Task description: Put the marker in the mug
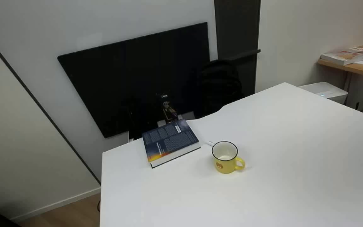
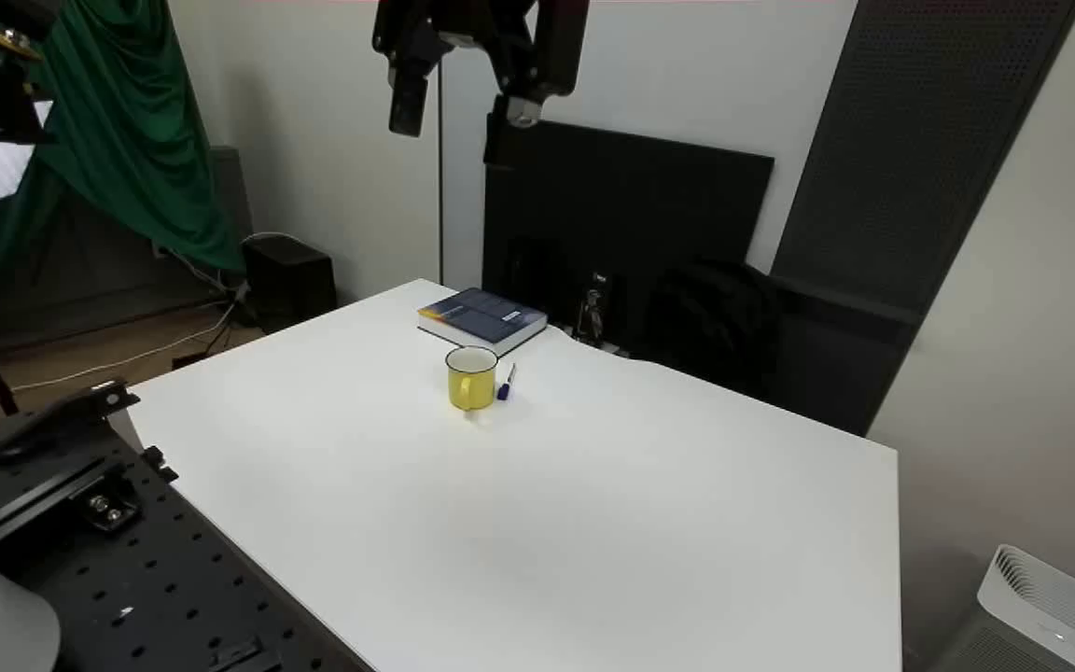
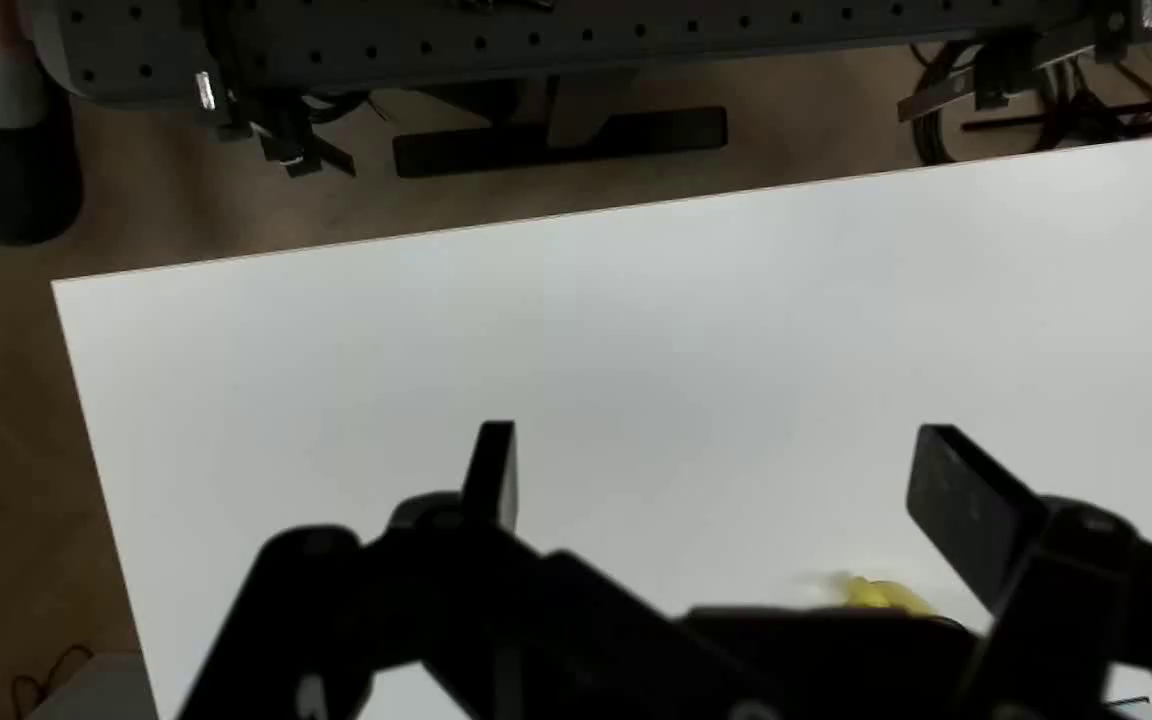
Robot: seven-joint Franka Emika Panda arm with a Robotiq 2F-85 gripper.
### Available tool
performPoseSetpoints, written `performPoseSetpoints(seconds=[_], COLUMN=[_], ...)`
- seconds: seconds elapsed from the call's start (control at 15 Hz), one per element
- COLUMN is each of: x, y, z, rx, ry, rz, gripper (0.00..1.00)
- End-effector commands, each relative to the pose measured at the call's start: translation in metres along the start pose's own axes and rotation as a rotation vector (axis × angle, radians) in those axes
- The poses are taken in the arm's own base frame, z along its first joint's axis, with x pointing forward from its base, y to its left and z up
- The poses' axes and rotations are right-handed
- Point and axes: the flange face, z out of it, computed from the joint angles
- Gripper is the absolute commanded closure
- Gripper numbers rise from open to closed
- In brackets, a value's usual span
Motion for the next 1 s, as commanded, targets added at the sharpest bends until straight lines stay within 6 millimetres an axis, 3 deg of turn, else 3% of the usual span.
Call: performPoseSetpoints(seconds=[0.0,0.93], x=[0.0001,0.0043], y=[0.0001,0.0029], z=[-0.0002,0.0036], rx=[0.000,0.004], ry=[-0.001,-0.010], rz=[0.000,-0.007], gripper=[0.00,0.00])
